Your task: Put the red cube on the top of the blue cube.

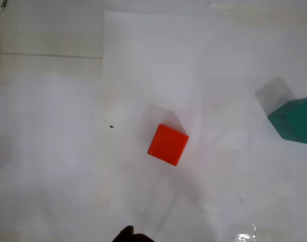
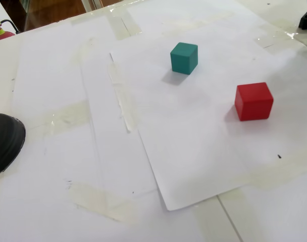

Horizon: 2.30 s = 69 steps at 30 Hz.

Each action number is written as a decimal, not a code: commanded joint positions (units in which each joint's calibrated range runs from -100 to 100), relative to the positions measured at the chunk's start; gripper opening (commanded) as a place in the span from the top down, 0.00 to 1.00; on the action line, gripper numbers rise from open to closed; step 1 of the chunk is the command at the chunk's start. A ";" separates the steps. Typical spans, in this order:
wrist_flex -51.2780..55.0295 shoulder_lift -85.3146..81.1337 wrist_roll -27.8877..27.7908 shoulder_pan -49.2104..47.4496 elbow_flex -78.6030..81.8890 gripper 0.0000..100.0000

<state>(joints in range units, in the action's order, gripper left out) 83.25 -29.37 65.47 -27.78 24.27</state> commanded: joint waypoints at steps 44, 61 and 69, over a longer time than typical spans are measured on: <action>-15.37 16.32 -0.24 5.22 -1.07 0.89; -23.93 13.92 2.30 0.45 7.65 0.68; -31.59 14.35 4.30 -0.61 12.64 0.65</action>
<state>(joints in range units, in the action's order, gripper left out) 54.86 -12.10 67.52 -27.78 36.65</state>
